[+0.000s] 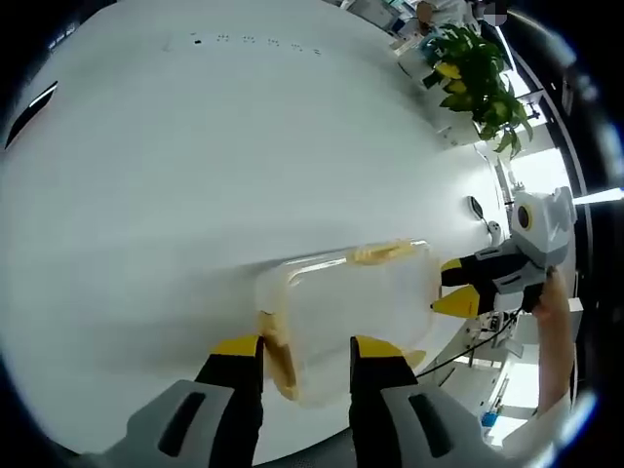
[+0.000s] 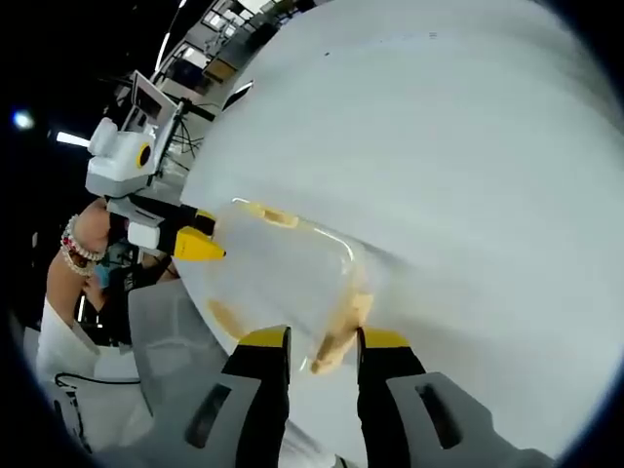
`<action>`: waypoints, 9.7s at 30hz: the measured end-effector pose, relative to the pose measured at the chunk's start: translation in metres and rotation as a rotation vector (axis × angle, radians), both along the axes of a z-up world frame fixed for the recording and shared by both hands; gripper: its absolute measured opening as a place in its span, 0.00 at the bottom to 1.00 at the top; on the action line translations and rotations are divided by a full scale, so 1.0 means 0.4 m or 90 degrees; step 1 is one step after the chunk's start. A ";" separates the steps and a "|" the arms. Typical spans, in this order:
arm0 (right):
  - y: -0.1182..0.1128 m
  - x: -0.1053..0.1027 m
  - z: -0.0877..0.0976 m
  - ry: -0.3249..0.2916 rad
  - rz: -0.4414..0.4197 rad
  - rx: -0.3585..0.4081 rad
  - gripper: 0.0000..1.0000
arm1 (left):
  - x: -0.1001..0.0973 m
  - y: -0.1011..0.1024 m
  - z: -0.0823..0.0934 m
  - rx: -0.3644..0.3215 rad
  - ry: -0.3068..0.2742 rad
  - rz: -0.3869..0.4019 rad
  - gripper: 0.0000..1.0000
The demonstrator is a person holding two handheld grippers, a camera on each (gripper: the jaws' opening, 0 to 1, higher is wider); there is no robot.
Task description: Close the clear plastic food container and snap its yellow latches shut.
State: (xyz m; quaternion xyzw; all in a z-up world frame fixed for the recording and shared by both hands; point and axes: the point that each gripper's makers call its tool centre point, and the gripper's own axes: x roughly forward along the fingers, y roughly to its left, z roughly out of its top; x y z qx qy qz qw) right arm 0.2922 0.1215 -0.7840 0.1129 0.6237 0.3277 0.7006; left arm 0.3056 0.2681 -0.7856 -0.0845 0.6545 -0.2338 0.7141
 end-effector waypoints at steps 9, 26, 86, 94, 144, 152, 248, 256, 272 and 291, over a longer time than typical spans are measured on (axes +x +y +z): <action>-0.001 -0.003 0.001 0.018 0.008 0.012 0.21 | 0.005 0.007 0.014 -0.022 0.000 0.009 0.24; 0.024 -0.028 -0.021 0.029 0.004 0.021 0.20 | -0.004 0.013 0.011 -0.020 -0.010 0.003 0.25; 0.209 0.094 0.044 -0.257 0.409 -0.006 0.30 | -0.111 -0.205 0.058 -0.024 -0.675 -0.684 0.33; 0.204 0.092 0.011 -0.217 0.470 -0.049 0.33 | -0.110 -0.198 0.023 0.057 -0.715 -0.769 0.31; 0.200 0.088 0.005 -0.170 0.492 -0.064 0.28 | -0.099 -0.219 0.016 0.072 -0.687 -0.759 0.16; 0.193 0.071 -0.016 -0.100 0.549 -0.076 0.24 | -0.098 -0.221 0.022 0.079 -0.686 -0.775 0.17; 0.127 0.015 -0.041 -0.339 0.645 -0.206 0.71 | 0.015 0.019 -0.010 0.147 -0.428 -0.796 0.66; 0.196 0.025 -0.041 -0.349 0.656 -0.194 0.71 | 0.017 0.088 -0.008 0.154 -0.425 -0.782 0.66; 0.246 0.038 -0.043 -0.360 0.669 -0.184 0.71 | 0.022 0.137 -0.007 0.142 -0.433 -0.757 0.66; 0.264 0.150 -0.045 -0.362 0.659 -0.191 0.71 | 0.141 0.153 -0.009 0.154 -0.424 -0.771 0.66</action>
